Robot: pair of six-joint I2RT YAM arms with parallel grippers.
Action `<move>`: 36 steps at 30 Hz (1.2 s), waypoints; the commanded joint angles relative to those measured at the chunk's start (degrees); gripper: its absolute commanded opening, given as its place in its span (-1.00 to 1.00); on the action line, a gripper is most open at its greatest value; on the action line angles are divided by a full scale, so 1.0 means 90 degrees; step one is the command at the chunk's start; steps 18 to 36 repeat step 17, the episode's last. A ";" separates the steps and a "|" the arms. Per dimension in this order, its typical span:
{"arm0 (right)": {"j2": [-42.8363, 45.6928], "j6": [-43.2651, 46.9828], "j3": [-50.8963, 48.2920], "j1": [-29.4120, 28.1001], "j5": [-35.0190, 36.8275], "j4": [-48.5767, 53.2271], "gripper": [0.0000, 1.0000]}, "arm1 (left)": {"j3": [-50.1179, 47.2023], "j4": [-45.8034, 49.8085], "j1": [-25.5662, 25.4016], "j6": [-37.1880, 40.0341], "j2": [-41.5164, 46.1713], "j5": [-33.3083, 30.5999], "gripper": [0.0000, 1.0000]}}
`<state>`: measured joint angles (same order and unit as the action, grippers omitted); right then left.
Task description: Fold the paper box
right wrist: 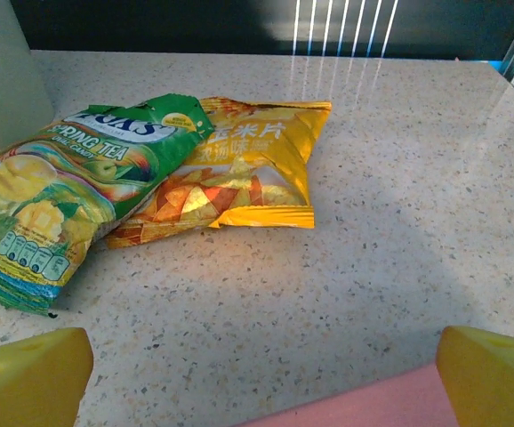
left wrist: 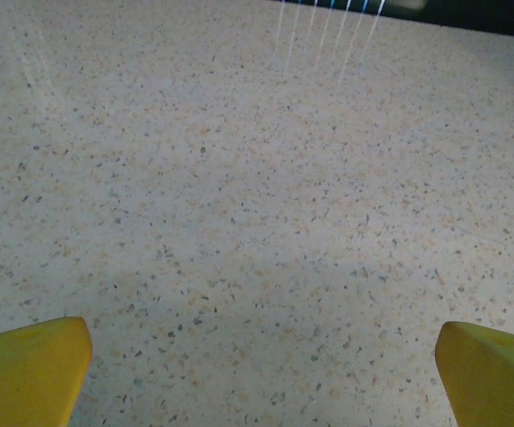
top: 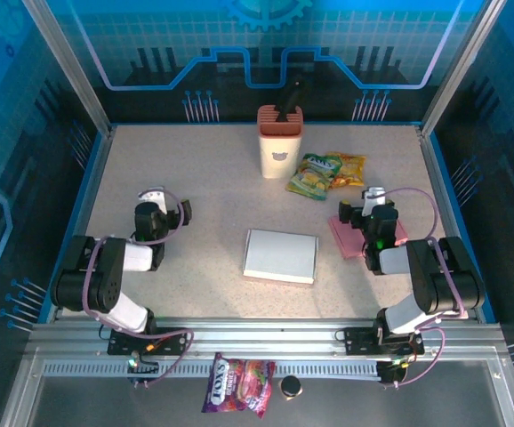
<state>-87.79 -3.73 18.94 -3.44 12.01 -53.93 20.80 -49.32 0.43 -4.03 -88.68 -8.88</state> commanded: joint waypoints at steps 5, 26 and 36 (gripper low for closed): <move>-0.0070 0.0219 0.0252 -0.0189 0.0346 -0.0042 0.99 | -0.0026 -0.0626 0.0033 0.0129 -0.0025 0.0147 0.98; -0.0089 0.0411 0.0216 -0.0311 0.0342 -0.0168 0.99 | -0.0032 -0.0643 0.0033 0.0146 -0.0019 0.0135 0.99; -0.0089 0.0411 0.0216 -0.0311 0.0342 -0.0168 0.99 | -0.0032 -0.0643 0.0033 0.0146 -0.0019 0.0135 0.99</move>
